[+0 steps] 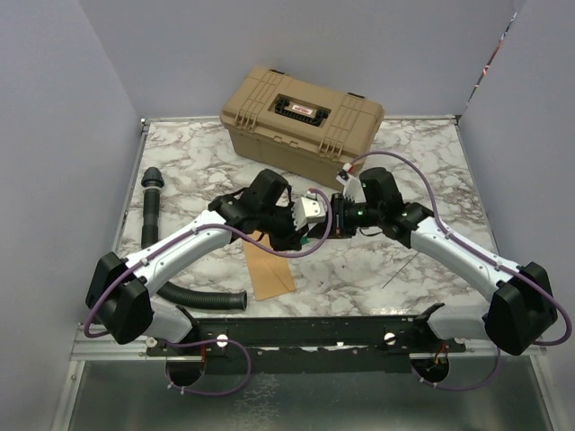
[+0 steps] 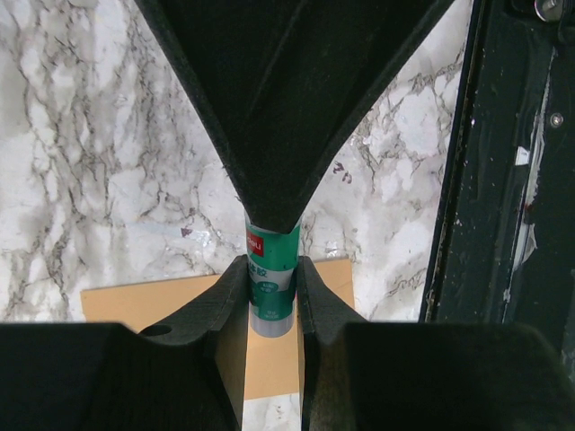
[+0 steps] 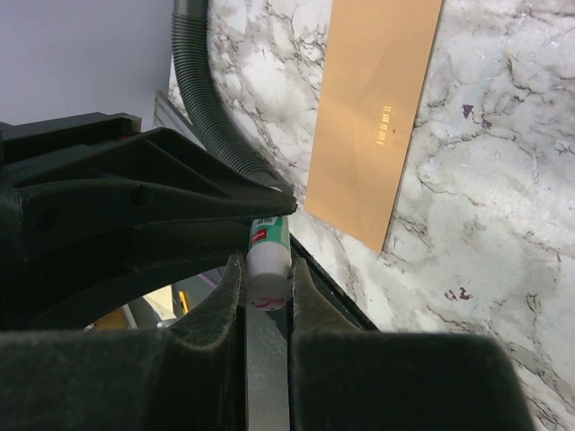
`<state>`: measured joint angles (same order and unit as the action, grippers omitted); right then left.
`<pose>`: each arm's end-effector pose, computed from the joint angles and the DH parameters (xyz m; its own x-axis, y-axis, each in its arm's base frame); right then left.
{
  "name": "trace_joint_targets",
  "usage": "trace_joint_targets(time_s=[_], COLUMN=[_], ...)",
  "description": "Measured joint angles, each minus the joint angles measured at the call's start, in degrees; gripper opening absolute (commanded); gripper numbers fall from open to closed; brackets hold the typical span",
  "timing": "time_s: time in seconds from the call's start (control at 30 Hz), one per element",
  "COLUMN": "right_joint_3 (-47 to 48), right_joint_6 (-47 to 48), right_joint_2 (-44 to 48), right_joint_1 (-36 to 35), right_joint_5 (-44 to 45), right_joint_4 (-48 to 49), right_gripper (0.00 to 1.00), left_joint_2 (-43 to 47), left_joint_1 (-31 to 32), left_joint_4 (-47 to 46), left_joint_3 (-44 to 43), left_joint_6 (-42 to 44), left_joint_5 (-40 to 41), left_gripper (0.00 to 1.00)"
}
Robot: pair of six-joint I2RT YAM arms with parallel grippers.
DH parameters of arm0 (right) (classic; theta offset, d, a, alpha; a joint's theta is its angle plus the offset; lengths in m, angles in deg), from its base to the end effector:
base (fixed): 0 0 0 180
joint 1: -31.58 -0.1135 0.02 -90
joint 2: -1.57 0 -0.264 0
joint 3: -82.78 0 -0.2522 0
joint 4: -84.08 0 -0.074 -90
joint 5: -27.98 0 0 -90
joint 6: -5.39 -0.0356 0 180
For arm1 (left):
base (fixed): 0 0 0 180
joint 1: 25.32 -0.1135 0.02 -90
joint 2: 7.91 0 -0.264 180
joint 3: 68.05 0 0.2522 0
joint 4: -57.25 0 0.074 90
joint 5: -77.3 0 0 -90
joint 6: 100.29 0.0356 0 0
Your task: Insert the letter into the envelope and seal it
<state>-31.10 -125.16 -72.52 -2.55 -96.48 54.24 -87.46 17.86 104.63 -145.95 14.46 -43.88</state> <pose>0.2197 0.1732 0.2691 -0.9269 0.0193 -0.3748 -0.3028 0.5516 0.7772 0.2008 -0.2137 0.2870 -0.1513 0.6332 -0.7591 0.9870 0.1393 -0.0805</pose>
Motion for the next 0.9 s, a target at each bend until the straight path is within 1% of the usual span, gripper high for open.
trace_joint_targets(time_s=[0.27,0.43,0.57,0.77,0.87,0.9], right_joint_3=[-2.4,-2.4,-2.9,-3.0,-0.8,0.2], right_joint_6=[-3.3,-4.6,-5.6,-6.0,-5.3,-4.8], right_joint_2=[-0.3,-0.9,-1.9,-0.2,1.1,1.4], right_joint_1=[-3.0,-5.2,-8.3,-9.4,-10.0,-10.3], right_joint_5=[3.4,7.8,12.2,18.0,21.8,23.3], right_joint_4=[3.6,4.5,4.9,2.4,-2.0,-3.6], right_gripper=[0.00,0.00,0.00,0.00,0.00,0.00], left_joint_2=[-0.4,-0.4,-0.4,0.3,2.9,4.3], left_joint_1=[0.6,0.7,0.8,1.5,1.7,1.8], left_joint_4=[3.0,2.1,1.5,-5.4,-13.3,-17.2], left_joint_3=[0.0,1.0,3.2,6.9,11.1,13.4], left_joint_6=[-0.1,-1.6,-3.3,-5.6,-8.3,-9.7], left_joint_5=[2.4,4.0,4.5,5.0,5.3,5.6], left_gripper=[0.00,0.00,0.00,0.00,0.00,0.00])
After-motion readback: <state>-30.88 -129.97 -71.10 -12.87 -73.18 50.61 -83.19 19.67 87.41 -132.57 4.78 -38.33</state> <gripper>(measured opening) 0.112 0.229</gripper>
